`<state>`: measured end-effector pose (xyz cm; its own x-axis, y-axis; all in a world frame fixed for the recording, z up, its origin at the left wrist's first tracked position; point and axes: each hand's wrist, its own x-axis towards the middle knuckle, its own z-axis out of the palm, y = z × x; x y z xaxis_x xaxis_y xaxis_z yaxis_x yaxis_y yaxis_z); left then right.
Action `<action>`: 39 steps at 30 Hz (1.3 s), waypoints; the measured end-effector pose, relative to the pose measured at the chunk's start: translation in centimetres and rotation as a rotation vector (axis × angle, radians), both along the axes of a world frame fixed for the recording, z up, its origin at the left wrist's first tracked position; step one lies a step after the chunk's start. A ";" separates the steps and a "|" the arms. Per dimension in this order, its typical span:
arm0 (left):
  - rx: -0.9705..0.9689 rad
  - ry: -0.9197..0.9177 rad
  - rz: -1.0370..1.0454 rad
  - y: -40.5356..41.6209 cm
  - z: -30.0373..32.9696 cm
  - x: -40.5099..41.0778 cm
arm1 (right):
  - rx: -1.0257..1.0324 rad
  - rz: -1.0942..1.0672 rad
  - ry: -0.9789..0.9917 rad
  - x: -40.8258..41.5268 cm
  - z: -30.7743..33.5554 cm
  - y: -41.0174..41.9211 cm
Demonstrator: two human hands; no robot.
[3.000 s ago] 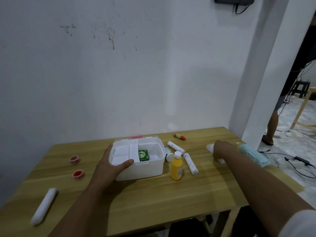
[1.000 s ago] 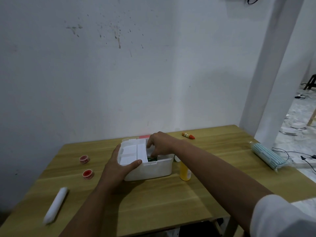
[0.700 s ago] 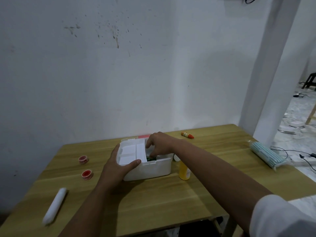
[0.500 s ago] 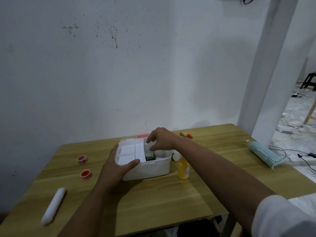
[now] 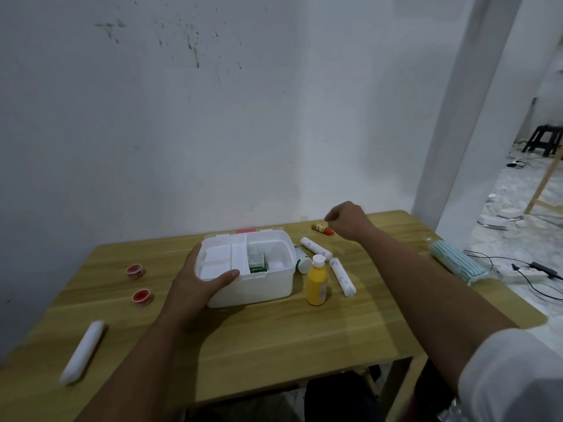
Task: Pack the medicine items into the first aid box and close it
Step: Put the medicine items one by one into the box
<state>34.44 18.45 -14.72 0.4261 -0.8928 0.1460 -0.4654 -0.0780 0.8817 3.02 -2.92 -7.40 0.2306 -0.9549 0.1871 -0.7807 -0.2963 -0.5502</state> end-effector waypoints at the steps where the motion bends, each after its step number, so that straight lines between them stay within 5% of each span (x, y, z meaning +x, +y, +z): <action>1: -0.001 -0.001 -0.007 0.0 0.0 0.0 | 0.007 -0.057 0.050 -1.1 -0.3 -0.1; 8: -0.007 -0.004 -0.009 0.0 0.0 0.0 | 0.033 -0.526 0.454 -11.5 -0.6 1.2; 14: -0.021 -0.027 -0.001 -0.3 -0.1 -0.3 | 0.388 -0.797 0.591 -17.8 -2.2 2.7; 19: -0.002 -0.053 -0.009 -0.3 0.0 -0.1 | 0.270 -0.687 0.437 -21.9 -5.8 0.5; 25: -0.044 -0.039 -0.037 0.0 0.6 -0.8 | 0.065 -0.547 0.273 -16.2 -0.2 5.8; 39: -0.018 0.036 -0.041 0.8 1.3 -1.0 | -0.024 0.197 0.416 3.2 8.8 8.7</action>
<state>33.43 19.29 -13.42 0.3942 -0.9071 0.1478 -0.4361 -0.0431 0.8989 6.21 5.81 1.43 0.4676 -0.8818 0.0614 -0.8611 -0.4701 -0.1935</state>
